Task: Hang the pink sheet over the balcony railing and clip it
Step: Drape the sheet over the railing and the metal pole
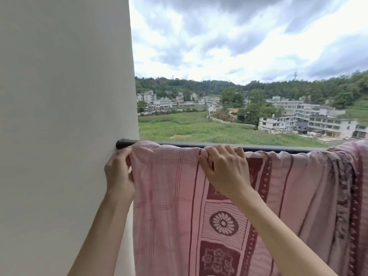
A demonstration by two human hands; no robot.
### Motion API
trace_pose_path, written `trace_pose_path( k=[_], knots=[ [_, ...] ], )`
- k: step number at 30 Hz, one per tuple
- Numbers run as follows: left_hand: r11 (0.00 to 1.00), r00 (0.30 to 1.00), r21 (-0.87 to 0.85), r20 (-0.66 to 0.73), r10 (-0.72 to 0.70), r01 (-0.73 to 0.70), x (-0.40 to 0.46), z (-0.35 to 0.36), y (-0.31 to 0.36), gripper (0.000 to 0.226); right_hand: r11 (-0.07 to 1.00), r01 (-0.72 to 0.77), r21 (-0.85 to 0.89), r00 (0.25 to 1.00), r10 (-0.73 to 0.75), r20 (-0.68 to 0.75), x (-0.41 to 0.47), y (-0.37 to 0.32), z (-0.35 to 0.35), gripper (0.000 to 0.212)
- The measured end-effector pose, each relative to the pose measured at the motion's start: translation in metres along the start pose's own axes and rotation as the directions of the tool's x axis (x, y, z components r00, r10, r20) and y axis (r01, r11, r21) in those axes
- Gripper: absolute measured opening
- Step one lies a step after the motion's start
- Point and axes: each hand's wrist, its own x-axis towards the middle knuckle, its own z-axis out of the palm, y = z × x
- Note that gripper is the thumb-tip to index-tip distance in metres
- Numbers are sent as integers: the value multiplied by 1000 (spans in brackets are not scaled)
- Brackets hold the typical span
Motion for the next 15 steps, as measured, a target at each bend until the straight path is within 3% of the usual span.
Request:
trace_pose_path(
  k=[2, 4, 6, 12, 15],
  knots=[
    [992, 996, 98, 34, -85, 81, 4, -7, -9, 9, 999, -19, 27, 1000, 19, -3, 1, 3, 2, 35],
    [953, 972, 270, 153, -181, 135, 6, -5, -11, 17, 997, -26, 67, 1000, 27, -8, 1, 8, 3, 35],
    [931, 963, 344, 186, -197, 124, 9, 2, -11, 20, 997, -27, 77, 999, 30, -34, 1, 14, 7, 37],
    [998, 1000, 65, -28, 6, -5, 29, 17, -28, 7, 996, -18, 85, 995, 26, -93, 3, 45, 26, 38],
    [991, 995, 136, -103, 16, -2, 39, 3, -42, 8, 984, -20, 180, 990, 45, -137, 1, 59, 31, 30]
  ],
)
